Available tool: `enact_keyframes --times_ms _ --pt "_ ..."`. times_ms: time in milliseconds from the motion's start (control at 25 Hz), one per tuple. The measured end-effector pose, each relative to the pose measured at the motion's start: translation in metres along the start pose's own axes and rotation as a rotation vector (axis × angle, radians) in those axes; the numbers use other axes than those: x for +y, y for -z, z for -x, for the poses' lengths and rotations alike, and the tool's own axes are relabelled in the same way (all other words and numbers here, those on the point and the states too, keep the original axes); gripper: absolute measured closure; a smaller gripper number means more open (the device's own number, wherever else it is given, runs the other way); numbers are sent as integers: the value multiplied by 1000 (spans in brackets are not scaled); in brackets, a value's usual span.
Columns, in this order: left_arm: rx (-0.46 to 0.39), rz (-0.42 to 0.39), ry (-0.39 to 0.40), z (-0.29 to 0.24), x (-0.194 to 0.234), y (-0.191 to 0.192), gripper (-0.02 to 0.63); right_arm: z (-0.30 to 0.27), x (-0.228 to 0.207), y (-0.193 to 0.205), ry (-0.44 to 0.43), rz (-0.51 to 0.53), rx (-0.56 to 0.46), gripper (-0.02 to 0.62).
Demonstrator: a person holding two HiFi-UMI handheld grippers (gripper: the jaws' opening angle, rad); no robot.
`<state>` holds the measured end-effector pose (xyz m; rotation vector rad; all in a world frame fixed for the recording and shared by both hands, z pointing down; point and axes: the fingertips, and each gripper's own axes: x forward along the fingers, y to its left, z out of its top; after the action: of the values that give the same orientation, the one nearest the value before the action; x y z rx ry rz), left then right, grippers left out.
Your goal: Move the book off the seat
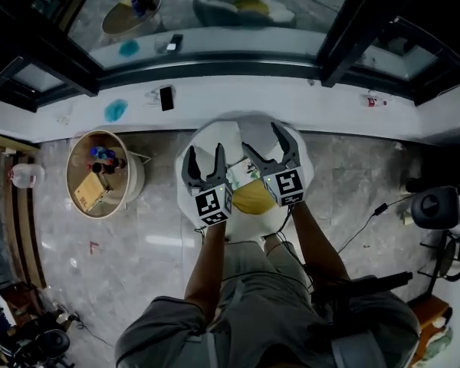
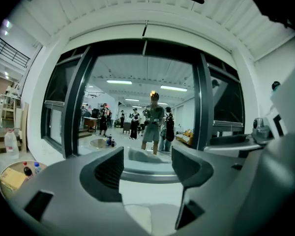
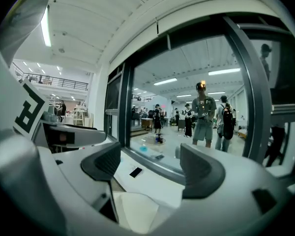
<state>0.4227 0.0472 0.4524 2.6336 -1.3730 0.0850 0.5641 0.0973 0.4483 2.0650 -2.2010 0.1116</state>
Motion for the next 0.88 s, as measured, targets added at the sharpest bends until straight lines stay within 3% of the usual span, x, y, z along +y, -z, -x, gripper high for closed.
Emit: enact_keyframes --times_ms 120,320,680,880 --pt "62 0 -23 -3 12 54 302 -8 6 52 -33 -4 59 209" --pt "153 24 -25 -11 16 163 302 -15 14 173 -72 -59 165 209" --pt "322 116 -50 -35 15 368 302 -29 17 387 -129 -100 351 209" --pt "407 165 -86 -30 24 466 302 -34 24 484 -165 -111 429 209"
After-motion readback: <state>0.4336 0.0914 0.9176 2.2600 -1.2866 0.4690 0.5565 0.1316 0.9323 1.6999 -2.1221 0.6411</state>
